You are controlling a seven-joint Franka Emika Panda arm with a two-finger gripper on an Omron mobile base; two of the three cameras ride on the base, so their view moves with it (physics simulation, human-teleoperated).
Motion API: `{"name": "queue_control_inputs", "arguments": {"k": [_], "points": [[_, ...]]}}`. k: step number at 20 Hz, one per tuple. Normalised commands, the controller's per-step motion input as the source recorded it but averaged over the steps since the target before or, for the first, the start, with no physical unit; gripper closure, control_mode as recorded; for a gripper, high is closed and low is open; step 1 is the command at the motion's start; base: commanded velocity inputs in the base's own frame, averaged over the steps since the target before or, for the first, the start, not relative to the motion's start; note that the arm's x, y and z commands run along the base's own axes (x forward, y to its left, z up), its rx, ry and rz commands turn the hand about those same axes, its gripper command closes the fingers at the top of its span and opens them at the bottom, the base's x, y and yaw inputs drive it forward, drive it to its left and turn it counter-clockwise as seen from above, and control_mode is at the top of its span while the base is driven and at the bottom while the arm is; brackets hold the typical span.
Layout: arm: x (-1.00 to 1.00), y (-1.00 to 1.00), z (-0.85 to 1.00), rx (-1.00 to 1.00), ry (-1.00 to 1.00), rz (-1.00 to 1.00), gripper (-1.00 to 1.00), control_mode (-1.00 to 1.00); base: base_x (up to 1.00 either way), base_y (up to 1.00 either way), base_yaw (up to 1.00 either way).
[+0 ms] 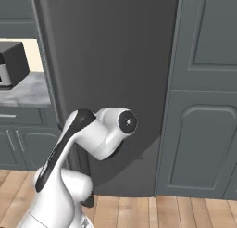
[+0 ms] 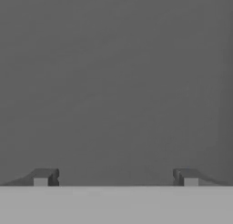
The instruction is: Place the potato in the correct fridge rack based on whether it is a fruit or vegetable. Finally, close the fridge door.
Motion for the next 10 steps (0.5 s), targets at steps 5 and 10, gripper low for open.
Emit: {"name": "queue_control_inputs", "arguments": {"k": [5,10], "points": [[1.00,0.60,0.45,0.03,-0.26,0.00,-1.00,-1.00,0.00,0.00,0.00],[1.00,0.74,0.50,0.00,-0.12,0.00,-1.00,-1.00,0.00,0.00,0.00]]}}
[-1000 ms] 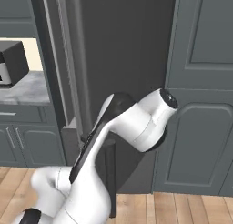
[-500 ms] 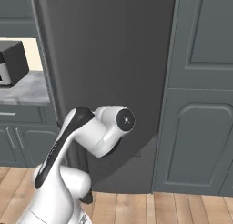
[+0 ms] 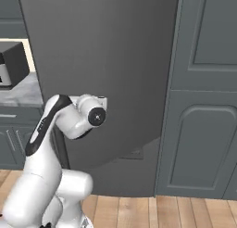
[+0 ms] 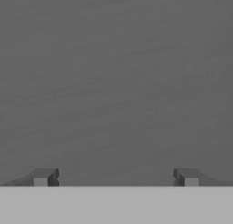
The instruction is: Place the potato in the correct fridge rack based on whether it is a fruit or vegetable. Finally, close the fridge door.
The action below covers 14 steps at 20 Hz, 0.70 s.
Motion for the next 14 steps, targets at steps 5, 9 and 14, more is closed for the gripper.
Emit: {"name": "queue_control_inputs", "arguments": {"k": [5,9,14], "points": [[1.00,0.80,0.21,-0.03,0.04,-0.06,-1.00,-1.00,0.00,0.00,0.00],[0.98,0.61,0.27,-0.07,0.17,-0.18,-1.00,-1.00,0.00,0.00,0.00],[0.97,0.48,0.27,-0.08,0.19,-0.21,-1.00,-1.00,0.00,0.00,0.00]]}}
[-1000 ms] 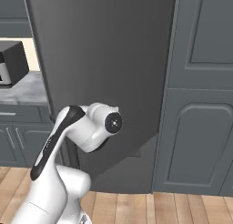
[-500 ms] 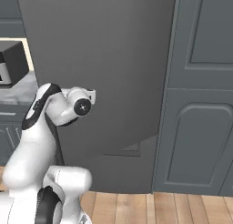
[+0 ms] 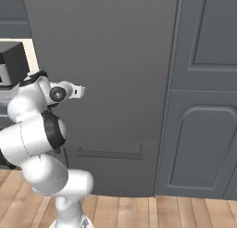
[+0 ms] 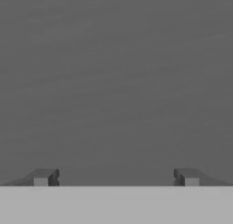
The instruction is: Place the potato in the correct fridge rack based on whether it is a fruit or vegetable. Finally, close the fridge door.
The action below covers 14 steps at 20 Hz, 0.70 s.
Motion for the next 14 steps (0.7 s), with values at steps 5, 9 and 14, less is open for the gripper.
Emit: {"name": "queue_control_inputs", "arguments": {"k": [5,9,14], "points": [[1.00,0.15,0.34,-0.04,0.21,-0.24,-1.00,-1.00,0.00,0.00,0.00],[0.96,0.09,0.70,-0.06,0.30,-0.29,-1.00,-1.00,0.00,0.00,0.00],[0.87,0.13,0.98,-0.09,0.46,-0.26,-1.00,-1.00,0.00,0.00,0.00]]}}
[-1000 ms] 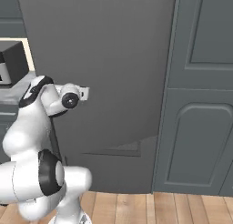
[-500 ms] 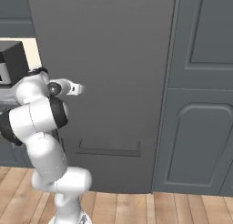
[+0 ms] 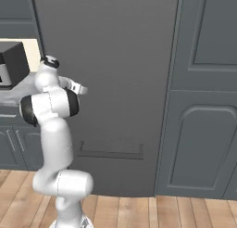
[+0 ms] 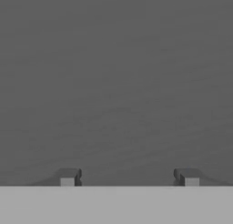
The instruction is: Place the potato in the correct fridge rack based on whether it is a fruit or vegetable. Finally, close the fridge door.
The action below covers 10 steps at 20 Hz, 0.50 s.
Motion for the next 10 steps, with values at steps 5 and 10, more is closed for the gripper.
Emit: {"name": "queue_control_inputs", "arguments": {"k": [5,10], "points": [[1.00,0.05,0.83,-0.08,0.40,-0.20,-1.00,-1.00,0.00,0.00,0.00],[0.73,-0.06,0.08,-0.12,0.42,-0.28,-1.00,-1.00,0.00,0.00,0.00]]}}
